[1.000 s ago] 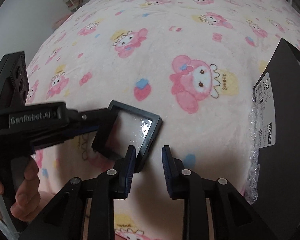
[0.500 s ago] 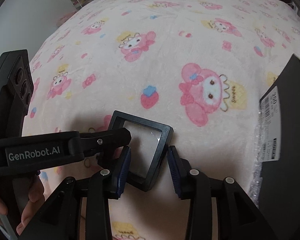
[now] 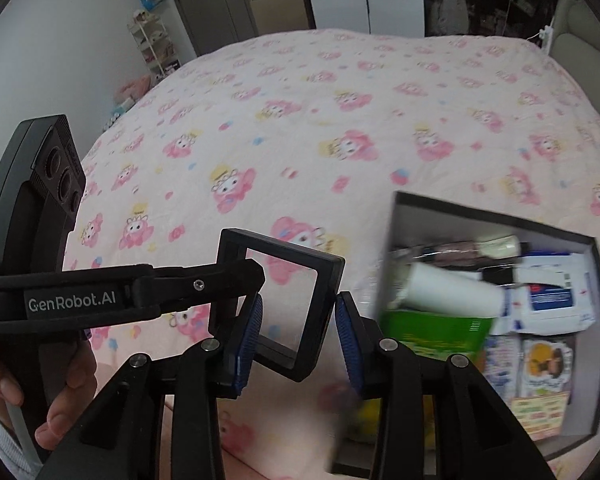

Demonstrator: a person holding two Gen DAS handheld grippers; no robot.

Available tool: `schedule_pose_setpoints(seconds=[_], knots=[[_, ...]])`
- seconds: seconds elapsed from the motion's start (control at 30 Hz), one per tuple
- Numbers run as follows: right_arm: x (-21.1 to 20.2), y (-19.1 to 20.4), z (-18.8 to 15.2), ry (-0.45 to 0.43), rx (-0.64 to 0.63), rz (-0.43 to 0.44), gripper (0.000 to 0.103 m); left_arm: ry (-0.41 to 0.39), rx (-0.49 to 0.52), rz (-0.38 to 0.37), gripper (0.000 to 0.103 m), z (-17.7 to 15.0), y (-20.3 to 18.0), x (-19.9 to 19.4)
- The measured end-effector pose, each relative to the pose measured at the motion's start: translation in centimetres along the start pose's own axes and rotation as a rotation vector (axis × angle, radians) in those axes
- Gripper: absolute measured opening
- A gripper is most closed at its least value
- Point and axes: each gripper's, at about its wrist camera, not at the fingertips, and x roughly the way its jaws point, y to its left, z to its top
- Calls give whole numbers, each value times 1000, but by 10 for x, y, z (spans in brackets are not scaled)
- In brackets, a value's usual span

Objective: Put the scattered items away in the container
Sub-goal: 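Carry the frame with the left gripper over the box, then lower the frame into the box and open the left gripper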

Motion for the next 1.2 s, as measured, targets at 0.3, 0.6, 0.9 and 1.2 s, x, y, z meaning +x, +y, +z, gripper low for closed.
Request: schedule_pose_setpoints(seconds=[0.3, 0.6, 0.9, 1.2], knots=[[-47, -108, -27, -49, 5, -78, 35, 102, 89, 15, 31, -17, -94, 99], [-47, -192, -44, -34, 193, -30, 35, 188, 88, 50, 30, -30, -122, 164], [-25, -209, -53, 65, 243, -62, 35, 210, 62, 89, 30, -36, -114, 186], [-28, -208, -56, 50, 235, -140, 36, 146, 120, 144, 31, -32, -116, 168]])
